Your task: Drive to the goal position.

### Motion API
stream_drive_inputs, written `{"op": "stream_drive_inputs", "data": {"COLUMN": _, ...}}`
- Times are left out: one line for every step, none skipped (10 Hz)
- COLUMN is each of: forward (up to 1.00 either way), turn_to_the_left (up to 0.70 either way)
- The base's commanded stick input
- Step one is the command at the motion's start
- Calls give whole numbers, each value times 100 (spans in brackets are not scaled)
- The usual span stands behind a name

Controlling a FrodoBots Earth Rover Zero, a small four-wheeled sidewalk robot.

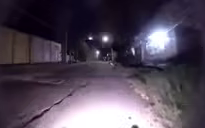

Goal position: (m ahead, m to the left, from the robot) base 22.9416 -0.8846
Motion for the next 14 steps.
{"op": "stream_drive_inputs", "data": {"forward": 70, "turn_to_the_left": 0}}
{"op": "stream_drive_inputs", "data": {"forward": 70, "turn_to_the_left": 0}}
{"op": "stream_drive_inputs", "data": {"forward": 70, "turn_to_the_left": 0}}
{"op": "stream_drive_inputs", "data": {"forward": 70, "turn_to_the_left": 0}}
{"op": "stream_drive_inputs", "data": {"forward": 70, "turn_to_the_left": 0}}
{"op": "stream_drive_inputs", "data": {"forward": 70, "turn_to_the_left": 0}}
{"op": "stream_drive_inputs", "data": {"forward": 70, "turn_to_the_left": 0}}
{"op": "stream_drive_inputs", "data": {"forward": 70, "turn_to_the_left": 0}}
{"op": "stream_drive_inputs", "data": {"forward": 70, "turn_to_the_left": 0}}
{"op": "stream_drive_inputs", "data": {"forward": 70, "turn_to_the_left": 0}}
{"op": "stream_drive_inputs", "data": {"forward": 70, "turn_to_the_left": 0}}
{"op": "stream_drive_inputs", "data": {"forward": 70, "turn_to_the_left": 0}}
{"op": "stream_drive_inputs", "data": {"forward": 70, "turn_to_the_left": 0}}
{"op": "stream_drive_inputs", "data": {"forward": 70, "turn_to_the_left": 0}}
